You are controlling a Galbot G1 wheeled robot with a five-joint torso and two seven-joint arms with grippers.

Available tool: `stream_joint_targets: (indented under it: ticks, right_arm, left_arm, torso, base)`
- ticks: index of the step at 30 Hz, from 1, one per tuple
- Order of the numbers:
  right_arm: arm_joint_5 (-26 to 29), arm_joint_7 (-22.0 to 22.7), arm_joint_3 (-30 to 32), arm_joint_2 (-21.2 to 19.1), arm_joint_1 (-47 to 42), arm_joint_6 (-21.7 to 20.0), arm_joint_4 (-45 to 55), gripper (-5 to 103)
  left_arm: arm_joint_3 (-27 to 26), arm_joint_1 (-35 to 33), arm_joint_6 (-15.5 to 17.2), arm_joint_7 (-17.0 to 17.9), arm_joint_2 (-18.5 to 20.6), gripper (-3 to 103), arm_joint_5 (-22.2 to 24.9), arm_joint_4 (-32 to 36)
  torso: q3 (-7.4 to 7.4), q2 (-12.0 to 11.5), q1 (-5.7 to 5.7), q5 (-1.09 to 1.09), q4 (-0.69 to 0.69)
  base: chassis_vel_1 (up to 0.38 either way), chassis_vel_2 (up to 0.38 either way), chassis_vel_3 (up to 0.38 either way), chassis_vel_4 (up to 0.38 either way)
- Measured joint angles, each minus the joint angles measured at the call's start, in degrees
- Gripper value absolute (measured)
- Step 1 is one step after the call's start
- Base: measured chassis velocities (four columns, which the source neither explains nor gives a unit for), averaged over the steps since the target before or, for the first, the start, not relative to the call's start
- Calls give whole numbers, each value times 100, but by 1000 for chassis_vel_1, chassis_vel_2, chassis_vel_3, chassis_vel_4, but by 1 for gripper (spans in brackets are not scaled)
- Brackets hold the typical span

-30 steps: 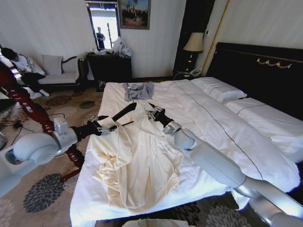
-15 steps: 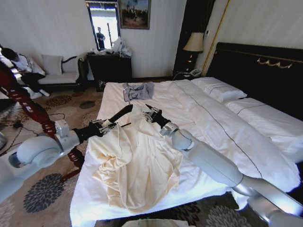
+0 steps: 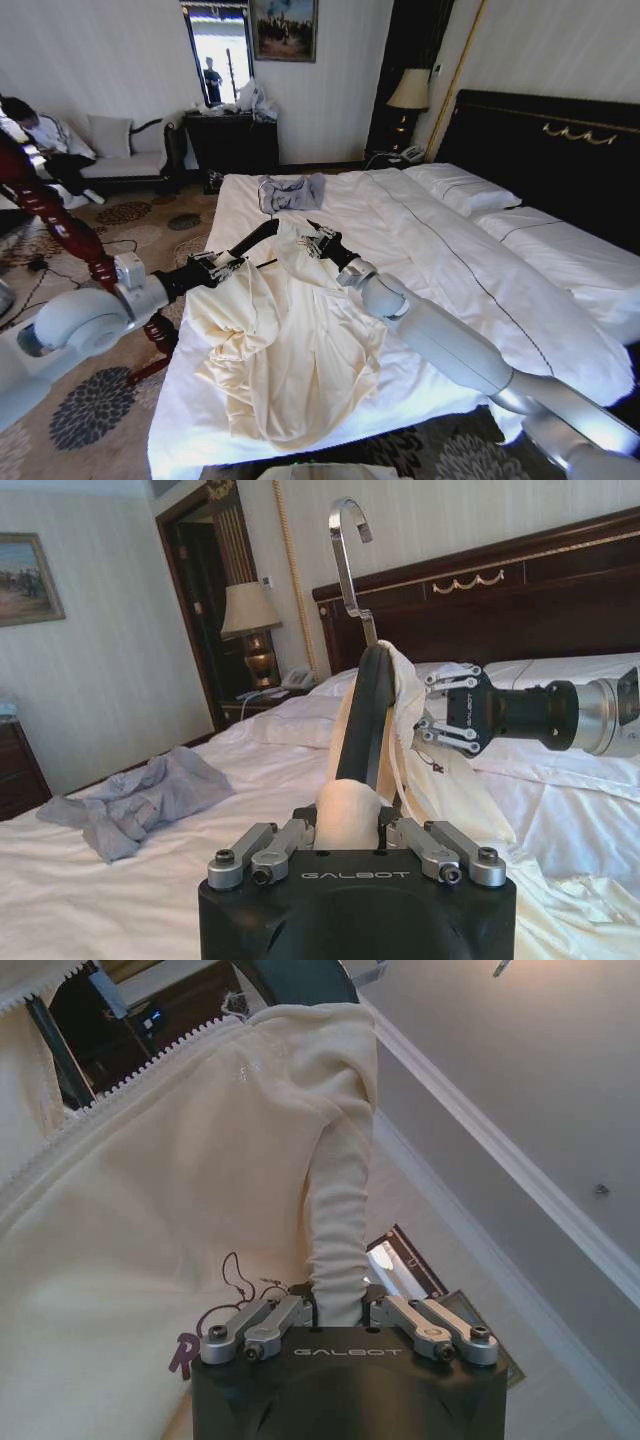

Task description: Pick up the clothes from the bed and hang them on the clothes hanger.

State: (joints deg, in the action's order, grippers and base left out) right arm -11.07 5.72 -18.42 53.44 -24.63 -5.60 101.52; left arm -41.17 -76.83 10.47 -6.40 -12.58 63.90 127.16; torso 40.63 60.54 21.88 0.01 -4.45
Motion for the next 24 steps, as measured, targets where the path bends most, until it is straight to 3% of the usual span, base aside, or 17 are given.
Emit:
stream_joint_targets:
  ticks: [5,7,9,12,14,18,20,24]
  right_arm:
    - [63,36,-10,9,22,-13,9,16]
    - [144,-9,-8,-11,16,-11,75,27]
    - [163,-30,-6,-21,11,-11,92,27]
    - [393,-137,24,-86,-15,-47,231,42]
    - [412,-152,36,-90,-21,-50,245,42]
    - [633,-219,94,-152,-76,-79,381,65]
    - [654,-223,110,-166,-89,-85,401,65]
    - [778,-223,283,-235,-211,-126,484,86]
  left_arm:
    - [-73,-12,0,21,4,24,-1,30]
    - [-109,-21,-14,50,4,24,0,33]
    - [-116,-21,-24,51,4,24,-1,39]
    - [-104,-12,-48,66,-9,22,-5,11]
    - [-90,-9,-52,67,-15,22,-20,-7]
    - [-27,-16,-74,66,-61,22,-148,-96]
    - [-34,-19,-74,65,-61,22,-150,-95]
    - [-131,-12,-79,102,-73,22,-109,-59]
  torso:
    - [0,0,0,0,0]
    - [0,0,0,0,0]
    - [0,0,0,0,0]
    - [0,0,0,0,0]
    - [0,0,0,0,0]
    - [0,0,1,-1,1]
    - [0,0,1,-1,1]
    - [0,0,0,0,0]
  base:
    - [0,0,0,0]
    - [0,0,0,0]
    - [0,0,0,0]
    - [0,0,0,0]
    - [0,0,0,0]
    - [0,0,0,0]
    - [0,0,0,0]
    - [0,0,0,0]
